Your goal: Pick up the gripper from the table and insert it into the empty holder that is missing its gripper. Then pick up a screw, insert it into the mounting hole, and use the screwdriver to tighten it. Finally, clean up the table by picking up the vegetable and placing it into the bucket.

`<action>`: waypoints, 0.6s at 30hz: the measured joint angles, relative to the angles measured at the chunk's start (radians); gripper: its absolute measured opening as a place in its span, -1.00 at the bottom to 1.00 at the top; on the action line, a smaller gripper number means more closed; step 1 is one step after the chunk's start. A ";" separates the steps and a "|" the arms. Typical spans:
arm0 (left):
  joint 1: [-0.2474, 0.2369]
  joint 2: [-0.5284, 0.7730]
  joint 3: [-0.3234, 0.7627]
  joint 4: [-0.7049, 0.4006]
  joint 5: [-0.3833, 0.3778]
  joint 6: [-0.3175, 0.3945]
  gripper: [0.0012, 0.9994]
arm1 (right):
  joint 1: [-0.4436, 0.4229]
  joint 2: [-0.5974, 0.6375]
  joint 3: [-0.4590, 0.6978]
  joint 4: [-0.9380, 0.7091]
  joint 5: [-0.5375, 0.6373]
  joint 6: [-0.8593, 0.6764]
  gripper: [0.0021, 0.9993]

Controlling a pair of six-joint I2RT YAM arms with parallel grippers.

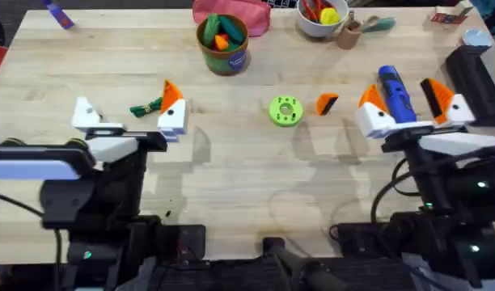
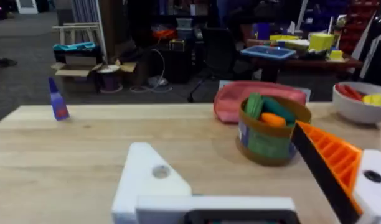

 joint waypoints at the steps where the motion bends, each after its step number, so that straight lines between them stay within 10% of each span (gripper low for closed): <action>1: 0.000 0.000 0.024 -0.016 -0.002 0.000 0.97 | 0.000 0.001 0.014 -0.001 0.000 0.000 0.99; 8: 0.000 0.111 0.373 -0.316 -0.027 0.014 0.97 | 0.000 0.074 0.228 -0.057 0.004 0.000 0.99; 18: 0.000 0.605 0.911 -0.870 -0.031 0.040 0.97 | 0.000 0.482 0.626 -0.459 0.005 0.000 0.99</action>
